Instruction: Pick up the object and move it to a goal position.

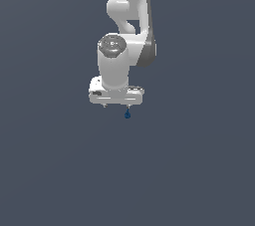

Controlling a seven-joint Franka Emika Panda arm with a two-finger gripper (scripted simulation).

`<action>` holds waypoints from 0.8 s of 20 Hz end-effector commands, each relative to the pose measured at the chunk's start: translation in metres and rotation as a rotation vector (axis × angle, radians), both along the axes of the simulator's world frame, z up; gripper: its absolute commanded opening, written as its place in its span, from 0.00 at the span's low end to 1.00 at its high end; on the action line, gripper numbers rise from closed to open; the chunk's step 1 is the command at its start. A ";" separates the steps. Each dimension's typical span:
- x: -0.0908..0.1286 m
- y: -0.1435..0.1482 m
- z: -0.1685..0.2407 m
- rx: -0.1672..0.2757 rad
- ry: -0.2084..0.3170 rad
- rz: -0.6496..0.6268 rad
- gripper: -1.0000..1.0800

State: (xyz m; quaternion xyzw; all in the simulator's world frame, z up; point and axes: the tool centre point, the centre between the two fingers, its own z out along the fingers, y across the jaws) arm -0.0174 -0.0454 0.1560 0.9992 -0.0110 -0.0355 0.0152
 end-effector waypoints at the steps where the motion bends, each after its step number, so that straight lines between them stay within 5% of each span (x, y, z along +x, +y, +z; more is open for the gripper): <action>1: 0.000 -0.003 0.001 -0.002 0.002 0.000 0.96; 16: -0.017 0.022 -0.033 0.013 -0.036 -0.027 0.96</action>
